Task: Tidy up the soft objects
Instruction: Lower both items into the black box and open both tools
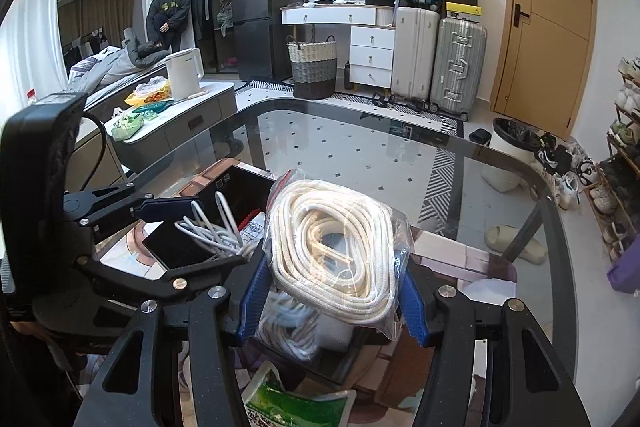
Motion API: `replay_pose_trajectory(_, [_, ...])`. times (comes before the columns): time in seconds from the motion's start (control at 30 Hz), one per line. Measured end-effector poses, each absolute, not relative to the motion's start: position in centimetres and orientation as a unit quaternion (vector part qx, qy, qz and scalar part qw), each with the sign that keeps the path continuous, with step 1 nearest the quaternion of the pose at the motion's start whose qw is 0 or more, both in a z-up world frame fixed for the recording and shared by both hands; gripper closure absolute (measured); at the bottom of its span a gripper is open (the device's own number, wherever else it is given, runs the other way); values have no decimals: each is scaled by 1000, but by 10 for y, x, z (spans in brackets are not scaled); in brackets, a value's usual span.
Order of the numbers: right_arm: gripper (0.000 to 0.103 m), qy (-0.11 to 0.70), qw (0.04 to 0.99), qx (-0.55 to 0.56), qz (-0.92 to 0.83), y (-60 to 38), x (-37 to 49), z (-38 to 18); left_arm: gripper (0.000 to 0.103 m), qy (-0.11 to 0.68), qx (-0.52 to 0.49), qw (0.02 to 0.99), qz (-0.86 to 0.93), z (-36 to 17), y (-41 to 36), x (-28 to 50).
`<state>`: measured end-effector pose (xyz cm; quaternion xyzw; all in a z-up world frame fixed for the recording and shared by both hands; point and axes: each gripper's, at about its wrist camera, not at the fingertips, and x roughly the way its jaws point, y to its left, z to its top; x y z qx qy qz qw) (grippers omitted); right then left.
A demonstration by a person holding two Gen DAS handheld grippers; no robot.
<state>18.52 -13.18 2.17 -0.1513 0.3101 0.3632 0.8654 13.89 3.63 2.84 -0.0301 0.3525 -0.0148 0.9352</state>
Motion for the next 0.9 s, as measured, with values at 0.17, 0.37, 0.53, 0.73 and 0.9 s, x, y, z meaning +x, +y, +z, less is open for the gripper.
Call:
replay_pose_trajectory(0.17, [45,316,861,-154,367,-127,191,17,31,346,-29,938,-19,31,38,133])
replay_pose_trajectory(0.37, [45,320,858,-160,370,-122,194,14,21,336,-34,941,-32,33,38,130])
replay_pose_trajectory(0.53, [45,324,855,-161,372,-118,198,10,8,331,-38,942,-28,38,40,124])
replay_pose_trajectory(0.73, [29,330,850,-147,382,-118,200,7,3,334,-44,942,-15,37,51,113])
replay_pose_trajectory(0.9, [21,326,858,-135,372,-130,196,9,0,338,-52,940,0,31,62,107])
